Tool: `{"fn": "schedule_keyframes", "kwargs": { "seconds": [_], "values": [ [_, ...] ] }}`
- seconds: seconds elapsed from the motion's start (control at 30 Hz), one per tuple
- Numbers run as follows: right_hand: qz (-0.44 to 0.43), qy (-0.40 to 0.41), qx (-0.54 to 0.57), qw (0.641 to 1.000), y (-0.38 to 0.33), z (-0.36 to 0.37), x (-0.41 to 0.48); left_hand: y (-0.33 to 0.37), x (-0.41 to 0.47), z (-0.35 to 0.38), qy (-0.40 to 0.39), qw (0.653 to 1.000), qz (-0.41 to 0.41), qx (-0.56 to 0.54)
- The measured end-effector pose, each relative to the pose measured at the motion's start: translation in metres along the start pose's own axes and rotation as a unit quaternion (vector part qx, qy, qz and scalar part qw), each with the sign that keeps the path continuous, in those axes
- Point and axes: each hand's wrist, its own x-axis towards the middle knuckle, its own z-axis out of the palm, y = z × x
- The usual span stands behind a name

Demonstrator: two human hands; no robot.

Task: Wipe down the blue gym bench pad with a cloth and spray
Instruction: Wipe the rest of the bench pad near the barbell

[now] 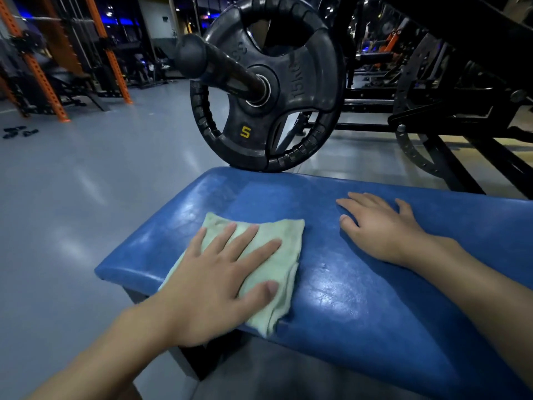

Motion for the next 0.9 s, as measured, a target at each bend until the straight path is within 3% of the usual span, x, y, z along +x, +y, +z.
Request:
{"fn": "schedule_keyframes", "kwargs": {
  "seconds": [0.2,0.6,0.9],
  "values": [
    [-0.033,0.019,0.064,0.997,-0.033,0.004,0.012,-0.009,0.004,-0.004,-0.016,1.000,-0.022,0.014],
    [-0.033,0.047,0.044,0.997,-0.035,0.020,0.015,-0.065,0.185,-0.008,-0.026,0.998,-0.064,-0.007],
    [-0.029,0.036,0.050,0.998,-0.036,0.018,0.012,-0.056,0.103,-0.007,-0.038,0.998,-0.045,-0.012]
  ]
}}
